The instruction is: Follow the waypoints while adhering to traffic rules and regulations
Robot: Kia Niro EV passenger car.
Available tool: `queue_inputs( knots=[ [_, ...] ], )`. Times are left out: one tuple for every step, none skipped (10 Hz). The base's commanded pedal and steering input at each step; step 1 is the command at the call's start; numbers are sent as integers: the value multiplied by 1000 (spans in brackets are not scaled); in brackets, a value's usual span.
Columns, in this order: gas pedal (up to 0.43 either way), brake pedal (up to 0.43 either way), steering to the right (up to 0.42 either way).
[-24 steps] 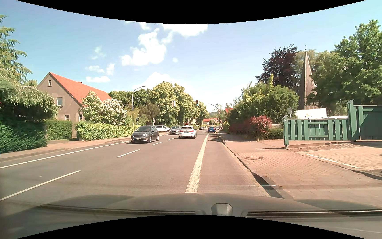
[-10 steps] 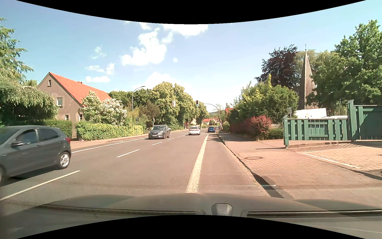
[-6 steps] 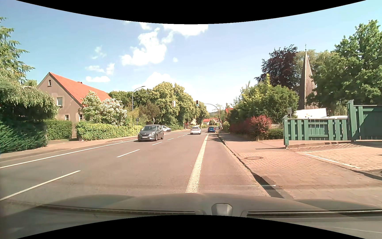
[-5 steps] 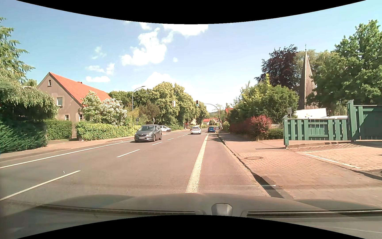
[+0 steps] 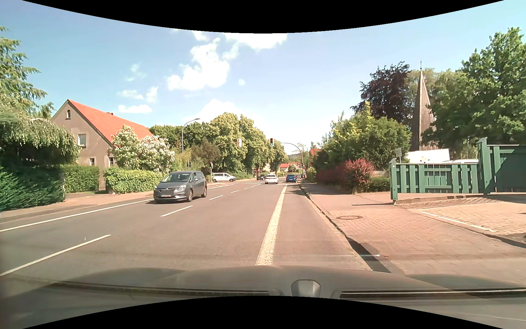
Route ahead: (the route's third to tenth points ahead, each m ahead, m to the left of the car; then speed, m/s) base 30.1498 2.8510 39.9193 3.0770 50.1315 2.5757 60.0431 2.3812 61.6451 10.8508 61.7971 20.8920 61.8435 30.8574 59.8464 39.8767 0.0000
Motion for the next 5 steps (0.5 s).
queue_inputs(
  knots=[
    [0,463,-35],
    [0,433,-35],
    [0,409,-35],
    [0,384,-35],
    [0,317,-35]
  ],
)
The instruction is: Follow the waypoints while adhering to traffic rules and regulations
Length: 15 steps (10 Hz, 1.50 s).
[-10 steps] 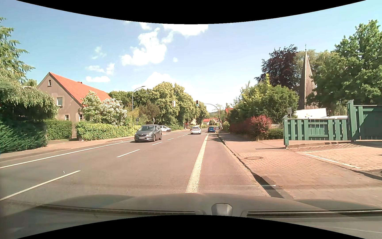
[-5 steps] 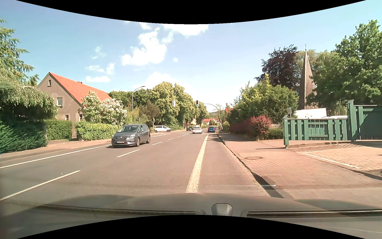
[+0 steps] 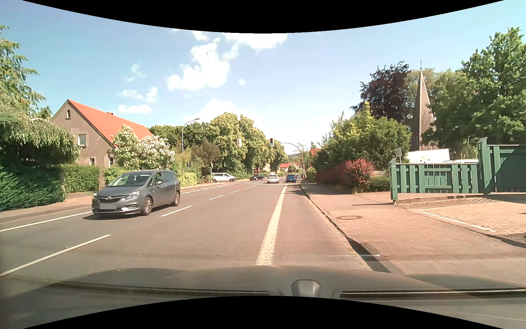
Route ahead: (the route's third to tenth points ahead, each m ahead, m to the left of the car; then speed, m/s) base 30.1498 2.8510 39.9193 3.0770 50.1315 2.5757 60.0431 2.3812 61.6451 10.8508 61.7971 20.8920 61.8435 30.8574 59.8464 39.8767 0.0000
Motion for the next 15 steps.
queue_inputs(
  knots=[
    [0,256,-35],
    [0,201,-35],
    [0,146,-35],
    [0,98,-35],
    [0,73,-35],
    [0,73,-35],
    [0,85,-35],
    [0,104,-35],
    [0,104,-35],
    [0,55,-35],
    [0,6,-35],
    [0,6,-35],
    [0,6,-35],
    [0,6,-35],
    [87,6,-35]
  ],
)
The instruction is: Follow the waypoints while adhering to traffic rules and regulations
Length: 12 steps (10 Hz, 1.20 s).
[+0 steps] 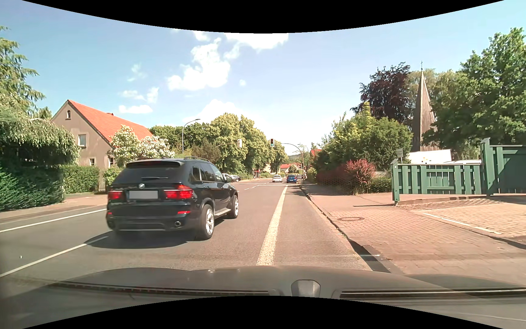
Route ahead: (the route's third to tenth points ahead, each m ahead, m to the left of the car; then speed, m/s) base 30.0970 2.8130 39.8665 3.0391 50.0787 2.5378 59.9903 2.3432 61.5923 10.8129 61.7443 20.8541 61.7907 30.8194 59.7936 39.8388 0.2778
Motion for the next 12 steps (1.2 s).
queue_inputs(
  knots=[
    [169,6,-35],
    [169,6,-40],
    [169,6,-49],
    [189,6,-60],
    [248,6,-74],
    [260,6,-87],
    [260,6,-108],
    [268,6,-130],
    [280,6,-143],
    [287,6,-160],
    [287,6,-172],
    [311,6,-175]
  ],
)
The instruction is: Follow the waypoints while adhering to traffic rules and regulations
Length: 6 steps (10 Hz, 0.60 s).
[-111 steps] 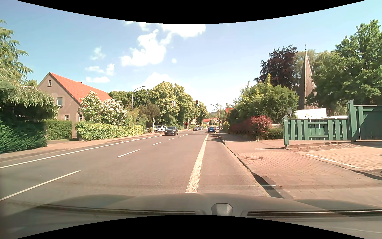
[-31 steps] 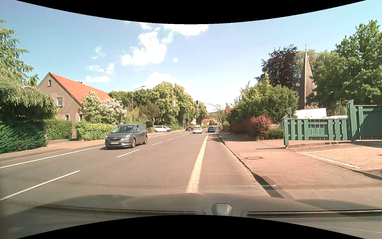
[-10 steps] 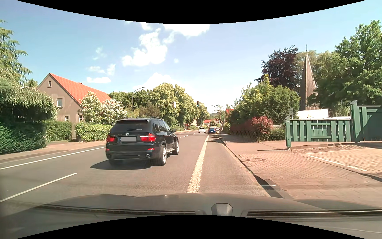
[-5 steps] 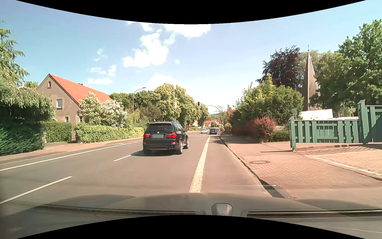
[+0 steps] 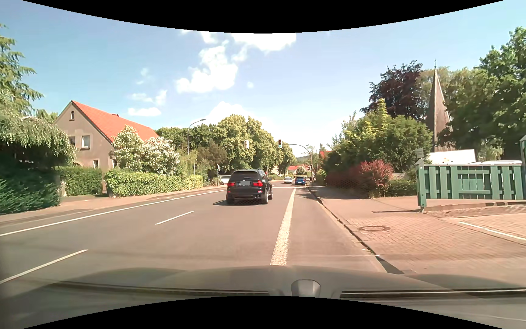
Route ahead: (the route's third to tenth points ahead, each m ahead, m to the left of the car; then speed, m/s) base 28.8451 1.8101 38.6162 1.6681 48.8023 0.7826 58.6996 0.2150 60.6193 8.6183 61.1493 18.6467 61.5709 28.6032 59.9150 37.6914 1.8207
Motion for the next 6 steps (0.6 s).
queue_inputs(
  knots=[
    [311,6,-174],
    [311,6,-173],
    [311,6,-170],
    [311,6,-166],
    [311,6,-160],
    [311,6,-153]
  ],
)
